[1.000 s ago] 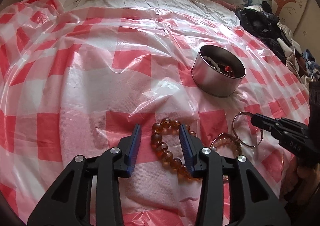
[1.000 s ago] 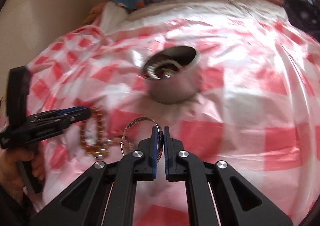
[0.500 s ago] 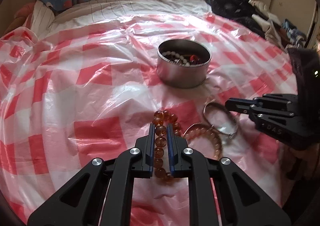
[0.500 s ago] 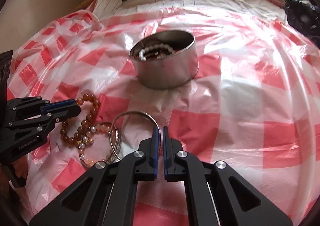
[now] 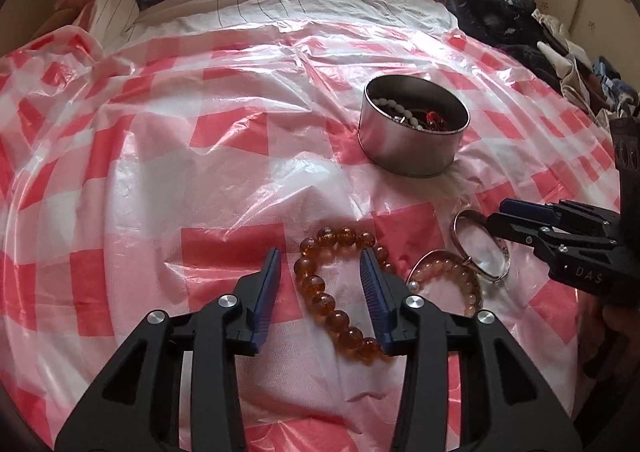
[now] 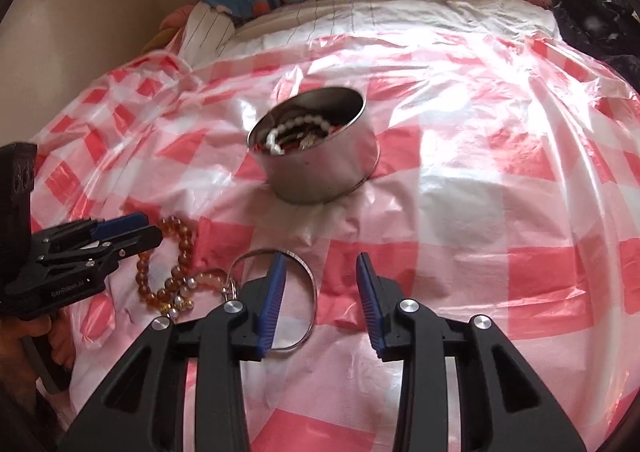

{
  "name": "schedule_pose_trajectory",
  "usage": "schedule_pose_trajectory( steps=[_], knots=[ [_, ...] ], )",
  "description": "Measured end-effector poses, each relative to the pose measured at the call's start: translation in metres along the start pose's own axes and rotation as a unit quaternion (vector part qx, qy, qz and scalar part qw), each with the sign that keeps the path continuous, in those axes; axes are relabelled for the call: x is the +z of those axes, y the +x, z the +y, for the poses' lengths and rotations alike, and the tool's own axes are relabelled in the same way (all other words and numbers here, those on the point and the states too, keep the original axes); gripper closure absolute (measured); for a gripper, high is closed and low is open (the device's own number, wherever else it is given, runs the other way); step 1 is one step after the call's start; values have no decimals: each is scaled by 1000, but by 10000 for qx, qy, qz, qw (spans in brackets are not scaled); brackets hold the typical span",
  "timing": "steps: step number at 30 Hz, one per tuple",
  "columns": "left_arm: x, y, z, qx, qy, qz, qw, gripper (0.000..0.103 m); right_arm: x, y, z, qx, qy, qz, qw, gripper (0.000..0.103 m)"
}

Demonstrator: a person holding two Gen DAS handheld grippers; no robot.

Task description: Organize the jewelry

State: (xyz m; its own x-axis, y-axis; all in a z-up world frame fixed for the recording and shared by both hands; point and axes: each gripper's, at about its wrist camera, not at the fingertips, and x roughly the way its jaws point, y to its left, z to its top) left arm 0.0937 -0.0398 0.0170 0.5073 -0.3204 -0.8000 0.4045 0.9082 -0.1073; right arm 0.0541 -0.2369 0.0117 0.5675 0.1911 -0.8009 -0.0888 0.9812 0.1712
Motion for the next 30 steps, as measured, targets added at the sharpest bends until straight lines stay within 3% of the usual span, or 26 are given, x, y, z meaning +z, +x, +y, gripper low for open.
schedule_pose_trajectory(
  steps=[2, 3, 5, 7, 15, 16, 17, 22, 27, 30],
  knots=[
    [-1, 3, -3, 75, 114, 49, 9999, 64, -4, 8, 10, -253, -326, 150, 9990, 83],
    [-2, 3, -5, 89, 166, 49, 9998, 64, -5, 8, 14, -356, -458, 136, 9982, 100],
    [-3, 2, -7, 90, 226, 54, 9997, 64, -4, 2, 15, -611, -552, -23, 9966, 101],
    [-3, 3, -8, 101, 236, 61, 9997, 64, -2, -3, 8, -768, -451, -137, 9959, 100],
    [-5, 4, -10, 140, 305, 88, 9994, 65, -1, -1, -10, -584, -47, -38, 9983, 98],
    [-5, 4, -11, 149, 363, 95, 9992, 70, -3, 3, -9, -584, -88, 37, 9982, 98],
    [-5, 4, -13, 137, 413, 92, 9990, 93, -4, 6, -7, -600, -152, 96, 9980, 98],
    [2, -16, -14, -165, 324, -330, 9988, 93, -1, -4, -4, -466, -129, -163, 9987, 99],
    [1, -4, -4, -4, 146, -54, 9999, 92, 1, -4, -11, -455, 67, -160, 9988, 97],
    [-1, 1, -5, 55, 188, 36, 9998, 90, 1, -5, -11, -459, 80, -210, 9987, 69]
  ],
)
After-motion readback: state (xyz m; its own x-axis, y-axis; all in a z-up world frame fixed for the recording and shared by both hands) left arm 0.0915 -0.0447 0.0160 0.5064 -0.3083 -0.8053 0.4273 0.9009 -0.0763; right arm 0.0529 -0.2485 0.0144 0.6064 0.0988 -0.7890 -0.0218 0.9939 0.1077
